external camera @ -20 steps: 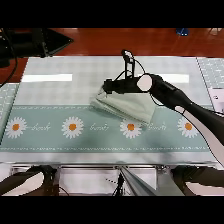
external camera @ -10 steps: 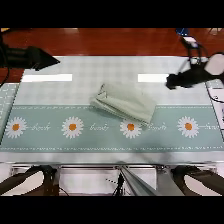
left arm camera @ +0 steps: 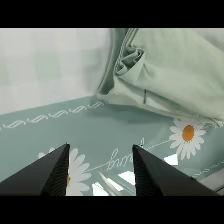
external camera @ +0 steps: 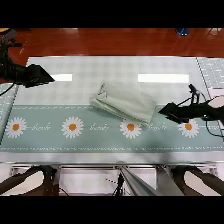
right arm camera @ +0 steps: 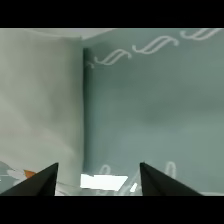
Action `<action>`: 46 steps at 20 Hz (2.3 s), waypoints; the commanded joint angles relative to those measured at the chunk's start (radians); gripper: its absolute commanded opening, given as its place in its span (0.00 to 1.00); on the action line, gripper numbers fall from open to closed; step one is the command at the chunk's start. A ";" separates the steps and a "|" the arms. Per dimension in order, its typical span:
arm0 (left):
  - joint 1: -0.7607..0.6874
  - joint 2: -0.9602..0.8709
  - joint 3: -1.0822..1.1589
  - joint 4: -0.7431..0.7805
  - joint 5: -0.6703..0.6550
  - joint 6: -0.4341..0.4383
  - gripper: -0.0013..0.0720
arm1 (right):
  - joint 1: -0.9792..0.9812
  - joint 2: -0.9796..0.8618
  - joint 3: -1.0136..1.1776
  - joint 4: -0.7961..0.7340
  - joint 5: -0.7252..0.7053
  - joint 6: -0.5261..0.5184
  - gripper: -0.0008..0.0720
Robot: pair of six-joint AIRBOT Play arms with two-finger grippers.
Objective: Fold the shirts.
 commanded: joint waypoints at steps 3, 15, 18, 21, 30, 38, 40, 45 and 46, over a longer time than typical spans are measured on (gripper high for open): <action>0.001 0.000 -0.034 0.019 -0.011 -0.051 0.65 | 0.191 -0.056 -0.131 0.275 -0.336 -0.055 0.83; -0.013 0.000 -0.034 0.014 -0.024 -0.069 0.65 | -0.038 0.157 0.173 0.011 -0.145 -0.028 0.05; -0.013 0.000 -0.034 0.014 0.004 -0.069 0.65 | -0.268 0.282 0.328 -0.258 0.083 0.059 0.05; -0.013 0.000 -0.034 0.014 0.044 -0.069 0.65 | -0.444 0.360 0.403 -0.408 0.231 0.123 0.05; -0.013 -0.005 -0.034 0.014 0.224 -0.064 0.65 | -0.659 0.379 0.402 -0.833 0.677 0.150 0.05; -0.013 -0.083 -0.034 0.019 0.349 0.040 0.65 | -0.801 0.391 0.239 -0.967 0.846 0.161 0.05; -0.013 -0.103 -0.034 0.019 0.363 0.041 0.65 | -0.824 0.405 0.158 -1.054 0.840 0.155 0.05; -0.011 -0.123 -0.034 0.025 0.366 0.041 0.65 | -0.842 0.412 0.010 -1.190 0.748 0.062 0.28; -0.011 -0.123 -0.034 0.027 0.366 0.041 0.65 | -0.842 0.412 -0.004 -1.193 0.734 0.062 0.54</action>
